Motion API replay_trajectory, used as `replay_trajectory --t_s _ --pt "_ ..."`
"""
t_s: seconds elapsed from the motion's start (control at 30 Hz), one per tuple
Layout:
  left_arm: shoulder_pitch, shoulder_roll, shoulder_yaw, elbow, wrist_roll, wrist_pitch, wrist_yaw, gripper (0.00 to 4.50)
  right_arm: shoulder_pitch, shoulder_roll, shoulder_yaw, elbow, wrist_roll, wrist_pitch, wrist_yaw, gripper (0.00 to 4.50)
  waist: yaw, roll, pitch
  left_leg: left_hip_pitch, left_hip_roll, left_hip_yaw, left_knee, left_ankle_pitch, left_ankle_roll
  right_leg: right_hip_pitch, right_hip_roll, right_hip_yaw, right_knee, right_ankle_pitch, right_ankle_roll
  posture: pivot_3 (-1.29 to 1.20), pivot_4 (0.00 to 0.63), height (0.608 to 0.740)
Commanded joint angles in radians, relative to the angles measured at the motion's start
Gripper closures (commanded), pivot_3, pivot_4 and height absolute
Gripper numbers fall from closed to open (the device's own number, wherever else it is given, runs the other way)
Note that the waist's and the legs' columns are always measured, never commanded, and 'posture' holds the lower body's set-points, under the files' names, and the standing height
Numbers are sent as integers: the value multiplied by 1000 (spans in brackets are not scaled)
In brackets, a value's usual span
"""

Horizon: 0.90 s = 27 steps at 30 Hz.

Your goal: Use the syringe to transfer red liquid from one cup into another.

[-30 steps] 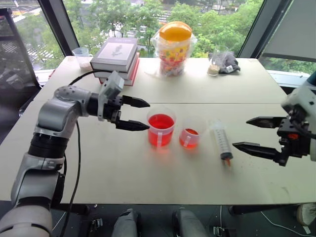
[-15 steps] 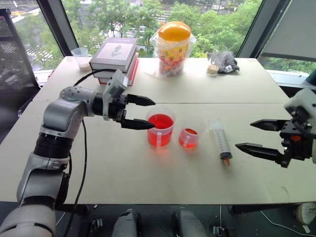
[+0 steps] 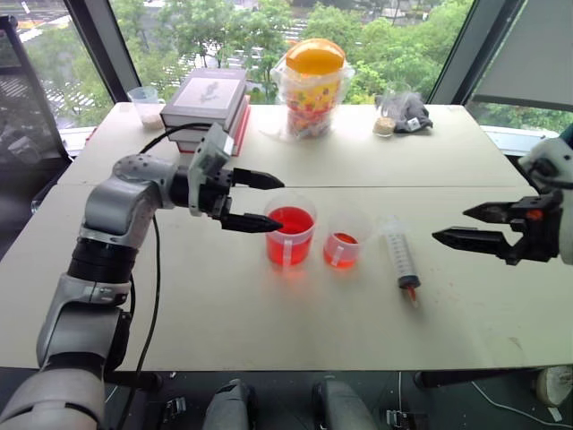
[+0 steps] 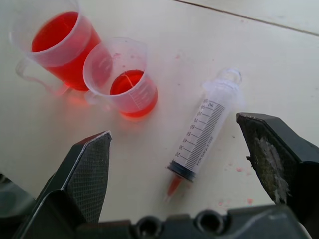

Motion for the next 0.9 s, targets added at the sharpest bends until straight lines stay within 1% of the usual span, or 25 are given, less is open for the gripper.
replay_trajectory --t_s 0.03,0.1,0.2,0.3,0.37,0.5,0.63,0.77,0.9 --pt "-10 -2 14 -21 -3 -19 5 0 -119 22 127 131 6 23 -71 123 0 0 0 0 0 0 0 0 0 0 0 0 0 0 0 0 150 740" --pt "-11 -8 14 -19 -2 -23 7 0 -188 47 200 200 -9 23 -126 123 0 0 0 0 0 0 0 0 0 0 0 0 0 0 0 0 150 740" --pt "-3 -12 15 -19 3 -34 7 0 -315 92 362 359 7 23 -186 123 -1 0 0 -1 0 1 0 0 0 -1 0 0 0 0 0 0 150 740" --pt "18 -14 19 -36 2 -35 19 0 -385 121 503 447 -12 23 -237 123 1 0 0 -1 0 1 0 0 0 -1 0 1 0 0 0 0 150 740" --pt "34 -15 18 -50 4 -39 28 0 -413 156 557 504 -48 23 -271 123 2 0 0 -1 0 1 -1 0 0 -2 0 0 0 0 0 0 150 740" --pt "60 -14 20 -87 -3 -31 49 0 -442 217 605 598 -86 23 -292 123 5 0 0 -3 0 2 -1 0 0 -2 0 0 0 2 3 0 150 740" --pt "86 -2 30 -111 -10 -26 67 0 -474 322 619 695 -149 23 -312 123 1 0 0 -3 0 2 0 0 0 -3 0 0 0 2 3 0 150 740" --pt "99 4 34 -135 -15 -20 80 0 -484 388 641 726 -245 23 -313 123 1 0 0 -3 0 1 0 0 0 -3 0 0 1 2 3 0 150 740" --pt "106 7 38 -152 -23 -12 93 0 -463 433 653 723 -311 23 -299 123 2 0 0 -3 0 2 0 0 0 -3 0 0 1 2 3 0 150 740"
